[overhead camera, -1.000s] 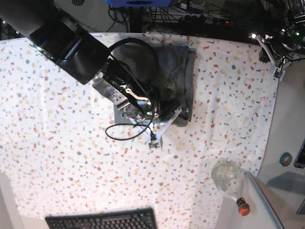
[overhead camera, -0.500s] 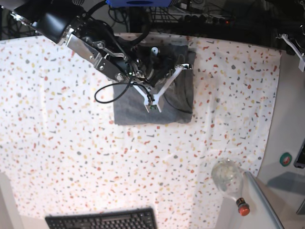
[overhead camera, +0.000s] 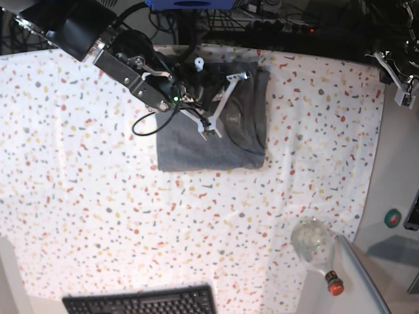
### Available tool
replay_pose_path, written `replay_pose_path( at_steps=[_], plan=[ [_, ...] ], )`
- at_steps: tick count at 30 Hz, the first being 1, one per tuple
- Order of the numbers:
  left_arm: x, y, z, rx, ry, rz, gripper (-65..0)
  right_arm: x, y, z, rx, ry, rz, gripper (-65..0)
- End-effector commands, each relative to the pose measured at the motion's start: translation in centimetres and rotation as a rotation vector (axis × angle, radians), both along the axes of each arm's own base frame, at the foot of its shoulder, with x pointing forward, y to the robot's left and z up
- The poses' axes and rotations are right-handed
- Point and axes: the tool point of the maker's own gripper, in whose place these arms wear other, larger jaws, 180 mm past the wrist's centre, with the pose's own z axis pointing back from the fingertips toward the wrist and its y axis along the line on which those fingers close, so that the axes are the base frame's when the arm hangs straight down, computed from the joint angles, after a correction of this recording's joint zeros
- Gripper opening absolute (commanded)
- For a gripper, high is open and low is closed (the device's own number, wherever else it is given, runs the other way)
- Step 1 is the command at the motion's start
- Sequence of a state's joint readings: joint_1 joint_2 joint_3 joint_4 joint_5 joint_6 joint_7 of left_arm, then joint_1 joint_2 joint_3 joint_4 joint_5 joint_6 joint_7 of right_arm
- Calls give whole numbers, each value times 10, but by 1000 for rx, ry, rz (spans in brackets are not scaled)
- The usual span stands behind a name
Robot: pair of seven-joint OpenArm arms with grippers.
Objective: Layout the t-shirt on the table in an organized manner, then fold the t-shirt properly
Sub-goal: 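Smooth the folded shirt with the right gripper and withdraw it, then grasp the collar edge of the folded shirt with the left gripper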
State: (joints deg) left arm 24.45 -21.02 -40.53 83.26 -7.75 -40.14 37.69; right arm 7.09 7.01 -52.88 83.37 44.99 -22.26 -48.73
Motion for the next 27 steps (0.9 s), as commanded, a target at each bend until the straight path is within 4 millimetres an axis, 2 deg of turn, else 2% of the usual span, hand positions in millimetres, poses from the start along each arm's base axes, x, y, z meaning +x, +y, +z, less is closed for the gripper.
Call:
replay_pose_path(
  at_steps=[1, 7, 10, 11, 13, 14, 16, 18, 22, 24, 25, 27],
  plan=[
    [14, 0, 9, 12, -35, -28, -650, 9, 16, 15, 60, -33, 26, -650],
    [21, -14, 3, -16, -39, -49, -650, 8, 19, 17, 80, -46, 59, -650],
    [34, -23, 8, -28, -76, -51, -650, 11, 20, 20, 85, -55, 60, -650],
    [37, -35, 8, -43, -89, -67, -650, 12, 21, 24, 94, -66, 59, -650],
    [42, -73, 6, -62, -77, -152, -650, 18, 21, 34, 114, -95, 52, -650],
    [41, -94, 9, -73, -65, -202, -650, 23, 14, 38, 114, -116, 47, -650],
    [40, -139, 15, -95, -54, -293, -650, 45, -7, 48, 116, -160, -18, -650],
    [41, -175, 21, -125, -59, -362, -650, 66, -38, 51, 100, -178, -126, -650],
    [35, -241, 16, -210, -34, -529, -650, 113, -142, 48, -18, -195, -463, -650],
    [30, -264, 14, -244, -24, -586, -650, 127, -195, 50, -75, -222, -563, -650],
    [27, -273, 14, -257, -22, -610, -650, 128, -212, 50, -93, -227, -593, -650],
    [23, -286, 13, -278, -15, -642, -650, 127, -234, 51, -111, -234, -631, -650]
  ],
)
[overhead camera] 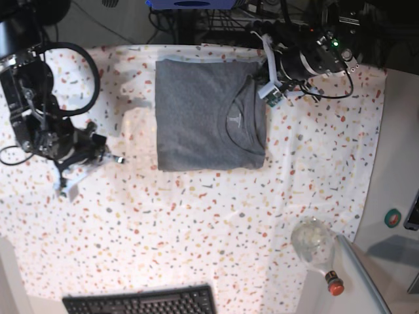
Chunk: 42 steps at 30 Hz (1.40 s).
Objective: Layout the t-shirt on the table in an organized manner, then fold the t-shirt properly
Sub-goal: 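Grasp the collar edge of the folded shirt with the left gripper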
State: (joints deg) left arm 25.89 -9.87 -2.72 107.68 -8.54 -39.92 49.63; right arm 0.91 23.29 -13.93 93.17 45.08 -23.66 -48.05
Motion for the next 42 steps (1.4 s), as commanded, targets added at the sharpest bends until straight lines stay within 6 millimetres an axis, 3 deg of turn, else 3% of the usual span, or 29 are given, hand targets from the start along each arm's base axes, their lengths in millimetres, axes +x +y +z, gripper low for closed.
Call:
replay_pose_path(
  at_steps=[1, 6, 15, 17, 23, 29, 31, 35, 39, 42],
  plan=[
    [5, -6, 7, -16, -29, -15, -650, 0, 0, 4, 15, -13, 10, -650],
    [6, -37, 1, -68, -11, -63, -650, -17, -8, -6, 26, 5, 9, -650],
    [11, -41, -5, -78, 2, -50, -650, -26, 4, -12, 54, 25, 11, -650],
    [9, -36, -8, -67, 12, -48, -650, -26, 4, -13, 54, 24, 9, -650],
    [22, 24, -10, 7, -4, 94, -650, -27, 5, -13, 55, 27, 12, -650],
    [22, 31, -14, 15, 9, 114, -650, -27, 5, -13, 55, 27, 12, -650],
    [25, 32, -7, 11, -14, 123, -650, -26, 4, -13, 55, 26, 9, -650],
    [45, 28, 31, -51, -122, 140, -650, -28, 4, -14, 55, 29, 9, -650],
    [65, 67, 46, -43, -96, 264, -650, -29, 5, -15, 55, 32, 13, -650],
    [74, 83, 44, -11, -61, 306, -650, -30, 5, -16, 54, 37, 13, -650]
  ],
)
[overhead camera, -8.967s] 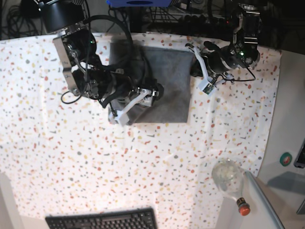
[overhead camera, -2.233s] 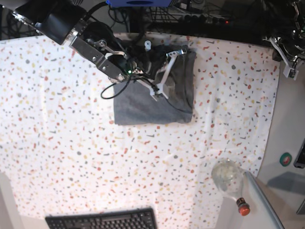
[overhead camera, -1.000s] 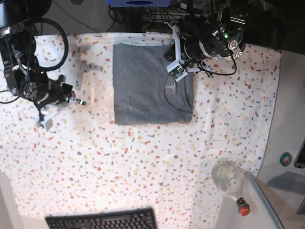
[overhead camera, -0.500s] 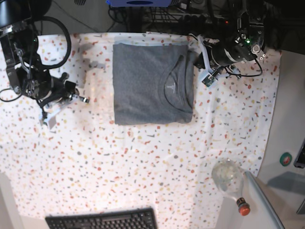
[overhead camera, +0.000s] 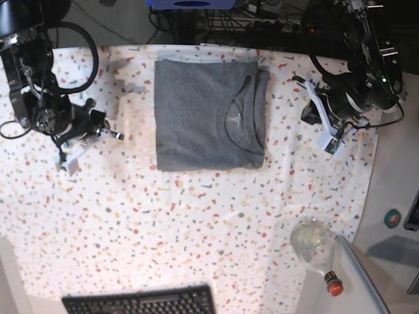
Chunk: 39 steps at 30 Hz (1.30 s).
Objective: Layout the t-shirt on the table in an organized manner, then fold the t-shirt properly
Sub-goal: 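Grasp the collar edge of the folded shirt with the left gripper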
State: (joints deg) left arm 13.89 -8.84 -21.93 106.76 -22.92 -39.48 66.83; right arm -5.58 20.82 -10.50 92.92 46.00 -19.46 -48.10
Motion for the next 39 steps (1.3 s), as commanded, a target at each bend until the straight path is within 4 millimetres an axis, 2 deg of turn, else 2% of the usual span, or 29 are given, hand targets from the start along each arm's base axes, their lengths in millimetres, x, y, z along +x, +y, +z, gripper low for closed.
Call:
replay_pose_path(
  at_steps=[1, 3, 6, 12, 14, 19, 24, 28, 39],
  plan=[
    [5, -5, 5, -26, -28, -7, -550, 9, -7, 6, -15, -29, 0, -650],
    [7, -8, -1, -47, -13, 4, -285, 7, -9, 2, -18, -15, -5, -650],
    [3, -14, -17, -82, 36, 11, -8, 3, -13, -6, -24, 8, -13, -650],
    [-6, -28, -51, -173, 140, 55, 0, -2, -16, -13, -29, 33, -20, -650],
    [0, -39, -52, -220, 117, 67, 0, -2, -16, -13, -29, 33, -20, -650],
    [0, -51, -59, -287, 116, 96, 0, -2, -16, -13, -29, 33, -19, -650],
    [8, -65, -43, -447, 71, 116, 0, -2, -16, -13, -29, 33, -19, -650],
    [9, -69, -43, -453, 68, 110, 0, -2, -16, -13, -29, 33, -19, -650],
    [-2, -78, -73, -526, 144, 175, 0, -2, -16, -13, -31, 33, -18, -650]
  ],
)
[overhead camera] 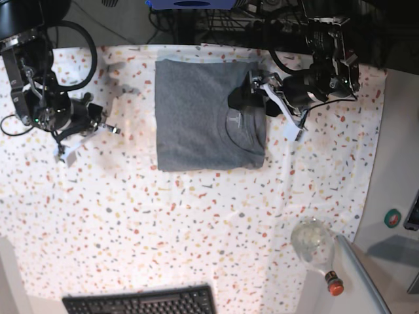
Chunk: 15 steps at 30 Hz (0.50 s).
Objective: Layout the t-shirt on the table in an organized manner, then fold the t-shirt properly
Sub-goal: 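Grasp the collar edge of the folded shirt with the left gripper, then drag the folded shirt with the left gripper and square it on the table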
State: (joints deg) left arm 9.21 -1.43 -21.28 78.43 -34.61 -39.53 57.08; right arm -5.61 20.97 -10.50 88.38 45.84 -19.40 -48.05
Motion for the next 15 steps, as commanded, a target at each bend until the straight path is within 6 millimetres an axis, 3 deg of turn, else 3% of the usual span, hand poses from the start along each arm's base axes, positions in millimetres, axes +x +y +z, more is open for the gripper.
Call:
replay_pose_path(
  at_steps=[1, 3, 4, 6, 10, 15],
  plan=[
    [2, 2, 2, 0, -8, -5, 0, 10, -4, 8, -7, -38, 8, -650],
    [5, 1, 1, -2, -9, -4, 0, 10, -5, 8, -10, -38, 8, -650],
    [4, 1, 0, -4, -4, -5, -64, 10, -5, 8, -10, -38, 8, -650],
    [3, 1, -4, -11, 12, -2, -235, 10, -5, 8, -10, -38, 8, -650],
    [6, 3, -11, -16, 43, 20, -638, 10, -6, 9, -12, -38, 8, -650],
    [13, 26, -15, 60, 102, 69, -650, 10, -7, 9, -17, -38, 9, -650]
  ],
)
